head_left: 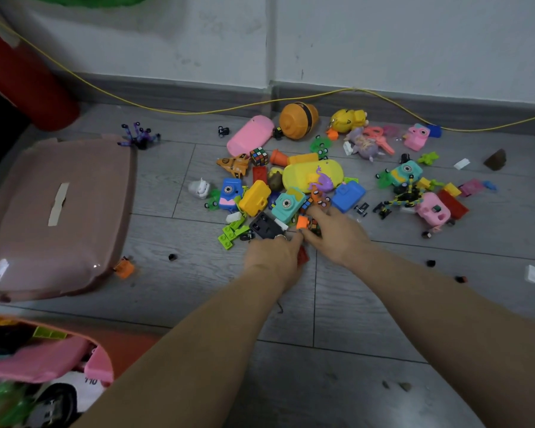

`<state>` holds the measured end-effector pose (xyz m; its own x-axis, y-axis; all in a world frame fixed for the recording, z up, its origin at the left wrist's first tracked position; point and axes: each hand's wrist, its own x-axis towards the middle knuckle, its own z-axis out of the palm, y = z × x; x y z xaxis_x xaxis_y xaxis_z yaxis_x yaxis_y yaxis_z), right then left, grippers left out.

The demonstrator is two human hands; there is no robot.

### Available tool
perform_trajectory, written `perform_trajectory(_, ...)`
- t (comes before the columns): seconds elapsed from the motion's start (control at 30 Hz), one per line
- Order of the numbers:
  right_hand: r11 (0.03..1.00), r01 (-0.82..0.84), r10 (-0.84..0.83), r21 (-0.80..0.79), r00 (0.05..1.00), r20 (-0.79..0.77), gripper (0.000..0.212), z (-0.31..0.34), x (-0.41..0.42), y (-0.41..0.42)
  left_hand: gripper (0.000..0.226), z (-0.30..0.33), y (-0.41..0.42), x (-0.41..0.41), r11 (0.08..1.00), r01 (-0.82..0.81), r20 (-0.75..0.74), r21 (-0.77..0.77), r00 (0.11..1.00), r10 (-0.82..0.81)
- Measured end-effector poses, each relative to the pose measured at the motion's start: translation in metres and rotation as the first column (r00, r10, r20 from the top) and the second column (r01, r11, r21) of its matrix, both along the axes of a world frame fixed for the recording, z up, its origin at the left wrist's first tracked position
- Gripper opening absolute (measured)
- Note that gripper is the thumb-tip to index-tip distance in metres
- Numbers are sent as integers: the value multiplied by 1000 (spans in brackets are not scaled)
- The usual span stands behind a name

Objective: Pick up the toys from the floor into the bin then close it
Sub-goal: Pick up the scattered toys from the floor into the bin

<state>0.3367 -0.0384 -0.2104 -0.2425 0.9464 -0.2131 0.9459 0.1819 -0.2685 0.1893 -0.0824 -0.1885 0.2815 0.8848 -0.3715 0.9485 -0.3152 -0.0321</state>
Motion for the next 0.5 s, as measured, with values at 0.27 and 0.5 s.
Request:
perform_trajectory(0.27, 994, -106, 107, -31, 994, 25, 39, -1, -4, 0, 44, 7, 4, -17, 994, 31, -52, -109, 998, -36)
perform_trajectory(0.5, 982, 173, -189, -79, 931, -312, 32, 29, -18, -15, 45, 70, 6, -52, 946, -68, 112, -317, 988, 108)
